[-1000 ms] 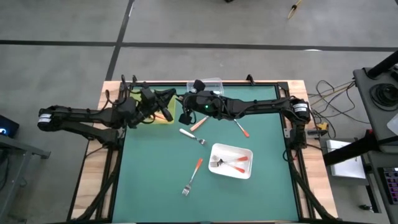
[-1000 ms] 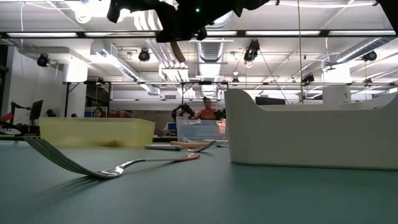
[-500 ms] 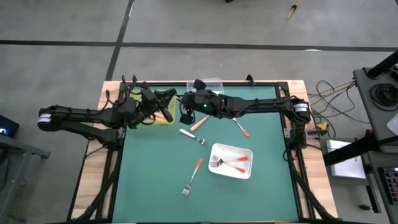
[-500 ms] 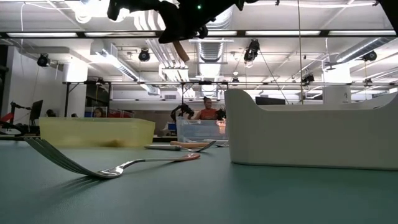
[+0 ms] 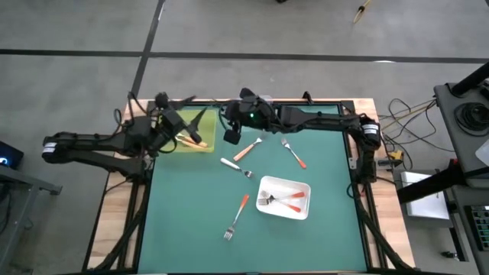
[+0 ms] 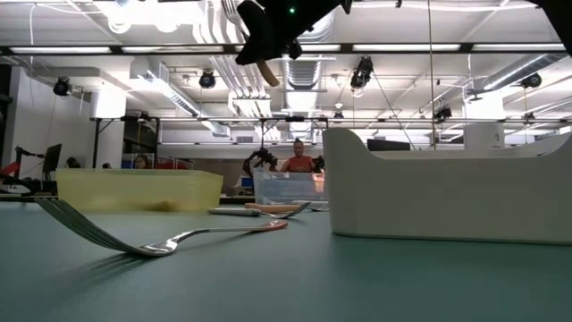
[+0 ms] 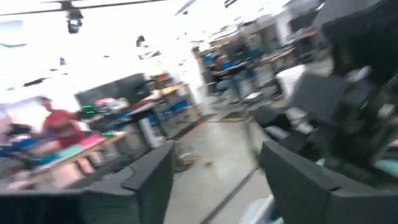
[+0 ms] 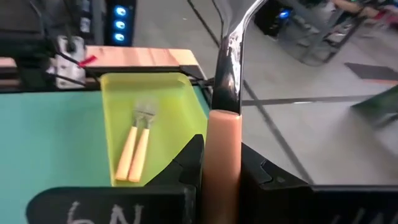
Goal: Sort silverware by color (type)
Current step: Put the light orange into the yellow bin
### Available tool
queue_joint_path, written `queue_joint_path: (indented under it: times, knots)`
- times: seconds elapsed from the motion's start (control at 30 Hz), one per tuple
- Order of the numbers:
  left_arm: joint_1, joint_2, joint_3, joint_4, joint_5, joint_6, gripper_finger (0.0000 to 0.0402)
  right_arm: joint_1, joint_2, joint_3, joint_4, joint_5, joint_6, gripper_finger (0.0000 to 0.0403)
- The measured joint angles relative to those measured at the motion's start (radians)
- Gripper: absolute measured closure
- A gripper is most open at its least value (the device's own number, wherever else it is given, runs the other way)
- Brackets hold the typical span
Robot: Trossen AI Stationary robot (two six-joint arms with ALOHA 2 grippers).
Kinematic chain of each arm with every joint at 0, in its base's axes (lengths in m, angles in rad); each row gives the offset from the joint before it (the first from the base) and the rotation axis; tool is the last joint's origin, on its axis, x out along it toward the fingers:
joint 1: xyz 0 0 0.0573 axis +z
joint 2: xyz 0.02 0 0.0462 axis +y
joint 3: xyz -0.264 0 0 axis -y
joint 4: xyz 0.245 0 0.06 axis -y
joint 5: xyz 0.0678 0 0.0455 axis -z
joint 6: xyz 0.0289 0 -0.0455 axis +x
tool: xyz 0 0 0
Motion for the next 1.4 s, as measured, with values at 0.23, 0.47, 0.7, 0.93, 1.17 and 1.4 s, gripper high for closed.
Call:
queue_joint_path:
  times: [0.23,0.47,0.7,0.93,1.17,1.4]
  knots:
    - [0.0,-0.117,-0.024,-0.086,0.0,0.029,0.0134,-0.069,0.058,0.083,0.01,-0.118,0.013,0.0366]
    - [0.0,-0.257,-0.181,0.021,0.001,0.014,0.014,-0.119,0.248,0.328,-0.071,-0.218,-0.015,0.0366]
    - [0.0,-0.339,-0.302,0.258,-0.086,0.098,0.0153,-0.149,0.458,0.598,-0.164,-0.298,-0.013,0.0366]
    - [0.0,-0.381,-0.32,0.254,-0.161,0.101,0.0159,-0.149,0.473,0.546,-0.052,-0.327,0.012,0.0366]
    - [0.0,-0.388,-0.317,0.255,-0.168,0.102,0.016,-0.129,0.513,0.488,0.135,-0.339,0.048,0.0366]
    - [0.0,-0.392,-0.317,0.25,-0.287,0.144,0.016,-0.122,0.575,0.466,0.196,-0.317,0.066,0.0366]
